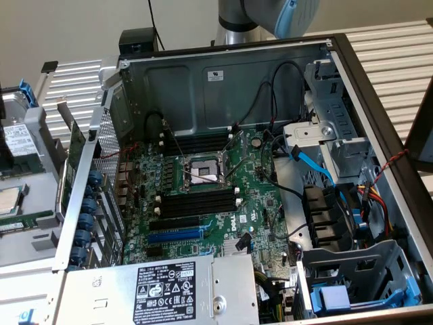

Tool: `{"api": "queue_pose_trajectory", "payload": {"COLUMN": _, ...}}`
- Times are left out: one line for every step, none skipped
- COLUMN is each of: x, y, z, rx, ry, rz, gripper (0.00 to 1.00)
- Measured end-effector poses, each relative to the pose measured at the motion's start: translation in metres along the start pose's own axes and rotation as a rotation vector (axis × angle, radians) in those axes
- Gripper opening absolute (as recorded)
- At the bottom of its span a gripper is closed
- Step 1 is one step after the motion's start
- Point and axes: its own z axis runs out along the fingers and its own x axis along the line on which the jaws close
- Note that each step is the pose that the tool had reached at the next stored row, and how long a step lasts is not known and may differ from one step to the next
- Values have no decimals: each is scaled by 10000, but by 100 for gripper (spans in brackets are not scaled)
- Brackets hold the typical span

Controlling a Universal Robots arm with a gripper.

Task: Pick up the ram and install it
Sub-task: 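Pick up the ram and move it above insertion slot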

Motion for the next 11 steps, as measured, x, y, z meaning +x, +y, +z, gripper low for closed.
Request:
{"api": "queue_pose_trajectory", "payload": {"x": 4, "y": -38, "z": -48, "rx": 1, "ry": -1, "rz": 0, "gripper": 13}}
{"api": "queue_pose_trajectory", "payload": {"x": 8, "y": -74, "z": -93, "rx": 1, "ry": -1, "rz": 0, "gripper": 13}}
{"api": "queue_pose_trajectory", "payload": {"x": 11, "y": -111, "z": -139, "rx": 0, "ry": 0, "rz": 0, "gripper": 13}}
{"api": "queue_pose_trajectory", "payload": {"x": 16, "y": -148, "z": -185, "rx": -1, "ry": 0, "rz": -1, "gripper": 13}}
{"api": "queue_pose_trajectory", "payload": {"x": 21, "y": -187, "z": -232, "rx": 0, "ry": -4, "rz": -1, "gripper": 13}}
{"api": "queue_pose_trajectory", "payload": {"x": 26, "y": -226, "z": -278, "rx": 0, "ry": -7, "rz": -1, "gripper": 13}}
{"api": "queue_pose_trajectory", "payload": {"x": 31, "y": -266, "z": -326, "rx": 0, "ry": -11, "rz": 0, "gripper": 13}}
{"api": "queue_pose_trajectory", "payload": {"x": 36, "y": -305, "z": -373, "rx": 2, "ry": -16, "rz": 0, "gripper": 13}}
{"api": "queue_pose_trajectory", "payload": {"x": 41, "y": -344, "z": -419, "rx": 1, "ry": -20, "rz": 0, "gripper": 13}}
{"api": "queue_pose_trajectory", "payload": {"x": 45, "y": -383, "z": -466, "rx": 1, "ry": -26, "rz": -1, "gripper": 13}}
{"api": "queue_pose_trajectory", "payload": {"x": 50, "y": -420, "z": -508, "rx": 2, "ry": -32, "rz": -1, "gripper": 13}}
